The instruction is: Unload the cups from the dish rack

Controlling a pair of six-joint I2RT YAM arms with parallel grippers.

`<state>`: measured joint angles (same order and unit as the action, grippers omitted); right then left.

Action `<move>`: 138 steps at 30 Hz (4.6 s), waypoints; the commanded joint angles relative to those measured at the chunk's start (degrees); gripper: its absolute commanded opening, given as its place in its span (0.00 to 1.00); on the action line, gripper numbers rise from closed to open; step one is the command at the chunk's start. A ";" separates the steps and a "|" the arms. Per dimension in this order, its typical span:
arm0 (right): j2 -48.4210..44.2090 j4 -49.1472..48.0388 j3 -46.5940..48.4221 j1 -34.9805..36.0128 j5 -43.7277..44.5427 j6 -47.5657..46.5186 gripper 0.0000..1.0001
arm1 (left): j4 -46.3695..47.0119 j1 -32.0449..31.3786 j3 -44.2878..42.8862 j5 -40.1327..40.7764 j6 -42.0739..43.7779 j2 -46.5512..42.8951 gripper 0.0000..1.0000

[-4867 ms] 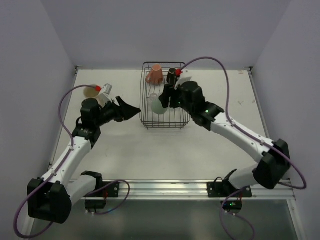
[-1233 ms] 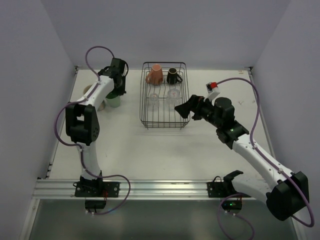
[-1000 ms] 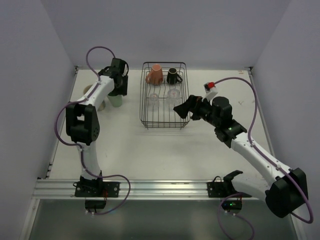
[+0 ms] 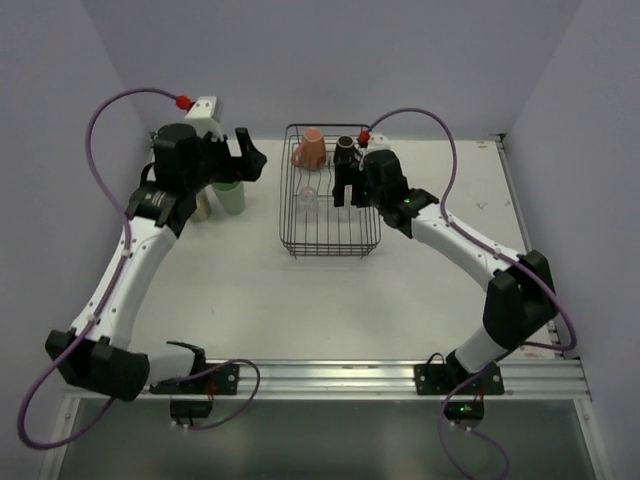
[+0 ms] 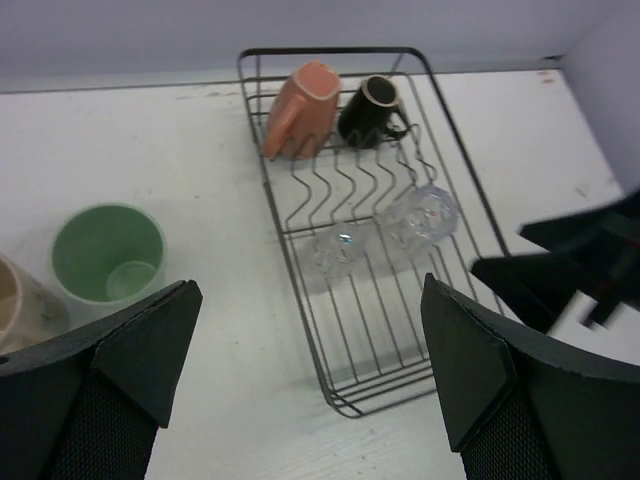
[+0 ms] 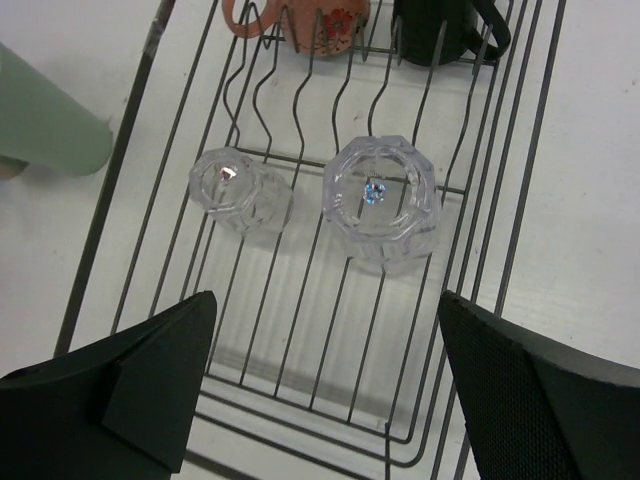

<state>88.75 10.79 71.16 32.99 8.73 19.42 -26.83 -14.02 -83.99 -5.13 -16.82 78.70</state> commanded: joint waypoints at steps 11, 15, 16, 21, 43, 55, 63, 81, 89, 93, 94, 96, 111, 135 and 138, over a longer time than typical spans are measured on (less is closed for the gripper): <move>16.01 3.89 14.18 -0.73 7.35 -3.42 0.96 | 20.40 -0.48 36.69 -22.38 -8.84 -29.29 0.98; 21.36 5.47 17.61 -0.74 7.70 -3.42 0.94 | 22.26 -0.48 39.69 -22.82 -9.02 -30.97 0.97; 22.16 5.47 18.48 -0.82 8.57 -3.68 0.94 | 22.43 -0.57 40.12 -22.74 -9.02 -31.06 0.96; 25.94 6.00 22.00 -1.18 9.29 -4.04 0.91 | 24.36 -0.48 40.92 -24.84 -10.42 -29.66 0.95; -4.54 -22.71 -7.15 -7.58 -15.56 15.97 0.29 | 53.70 -4.60 39.96 -31.18 -30.81 -10.07 0.68; -11.06 -45.41 -21.67 -11.81 -39.13 38.31 0.27 | 65.84 -11.03 35.91 -28.19 -36.35 1.10 0.68; -10.00 -52.97 -25.36 -13.74 -43.10 44.12 0.26 | 65.67 -11.38 34.50 -26.96 -35.92 3.48 0.68; -6.05 -55.79 -26.95 -13.83 -44.06 46.85 0.27 | 75.88 -14.19 34.77 -28.19 -43.39 4.89 0.00; -6.31 -55.43 -27.21 -13.92 -44.68 46.23 0.78 | 74.12 -14.19 34.59 -27.22 -41.89 3.57 0.00; -6.66 -55.43 -26.95 -14.10 -45.56 46.32 0.99 | 73.59 -14.19 34.41 -26.87 -41.98 2.96 0.00; -6.92 -55.43 -26.95 -14.18 -45.47 46.32 0.99 | 73.67 -14.19 34.33 -26.78 -42.07 2.78 0.00; -7.27 -55.52 -26.95 -14.53 -45.64 46.32 0.99 | 73.59 -14.19 34.24 -26.69 -42.16 2.60 0.00; -10.35 -55.43 -30.81 -21.04 -46.88 46.06 0.99 | 39.95 -14.10 21.94 -14.05 -21.53 -7.50 0.00; -19.76 -30.92 -26.42 -21.13 -38.09 25.94 0.99 | -20.80 -2.33 19.03 10.40 -1.64 -3.65 0.00; -18.36 -27.23 -24.23 -20.16 -37.47 23.21 0.99 | -20.55 -2.33 20.70 13.12 -1.02 -1.01 0.00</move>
<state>70.06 -20.62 43.22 11.92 -30.52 47.16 -45.32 -16.75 -64.36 5.17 -20.84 76.53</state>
